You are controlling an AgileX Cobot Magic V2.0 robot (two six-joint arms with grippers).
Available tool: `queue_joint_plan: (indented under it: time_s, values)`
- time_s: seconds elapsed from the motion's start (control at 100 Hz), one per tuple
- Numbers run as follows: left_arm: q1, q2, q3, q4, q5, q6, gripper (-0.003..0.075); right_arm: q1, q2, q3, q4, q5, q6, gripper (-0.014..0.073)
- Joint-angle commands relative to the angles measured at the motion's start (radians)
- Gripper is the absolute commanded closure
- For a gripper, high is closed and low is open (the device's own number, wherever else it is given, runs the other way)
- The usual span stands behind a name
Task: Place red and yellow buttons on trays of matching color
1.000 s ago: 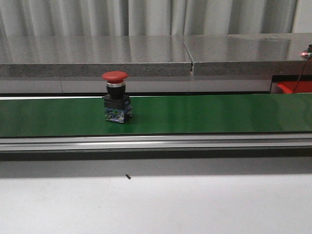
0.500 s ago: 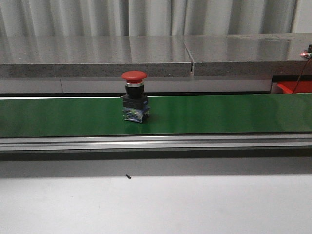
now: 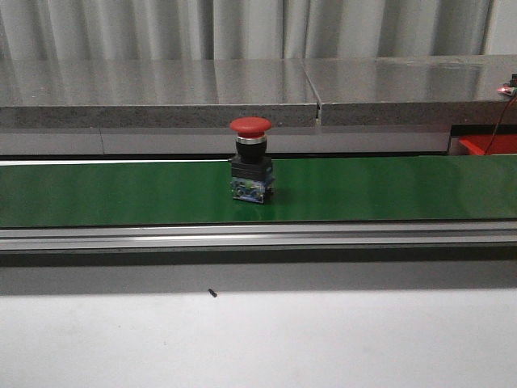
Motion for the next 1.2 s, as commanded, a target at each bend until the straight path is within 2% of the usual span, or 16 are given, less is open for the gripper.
queue_joint_plan:
  time_s: [0.0,0.54,0.7,0.8,0.94,1.19]
  values:
    - [-0.007,-0.076,0.011,-0.014,-0.041,-0.004,0.0741,0.001,-0.016,-0.016,-0.010,-0.080,-0.005,0.0659]
    - [-0.007,-0.557,0.328,-0.047,-0.033,-0.010,0.0741,-0.001,-0.016,-0.016,-0.008,-0.096,-0.003,0.0659]
    - [-0.007,-0.685,0.379,-0.047,0.002,-0.010,0.0741,-0.001,-0.010,-0.041,0.041,-0.105,-0.002,0.0659]
    - [-0.007,-0.745,0.395,-0.047,0.011,-0.010,0.0741,-0.001,0.016,-0.089,0.040,-0.082,-0.002,0.0659]
    - [-0.007,-0.800,0.397,-0.042,0.025,-0.010,0.0741,-0.001,0.107,-0.205,0.035,0.022,-0.003,0.0659]
    - [-0.007,-0.813,0.397,-0.042,0.024,-0.010,0.0741,-0.001,0.370,-0.456,0.016,0.195,-0.017,0.0659]
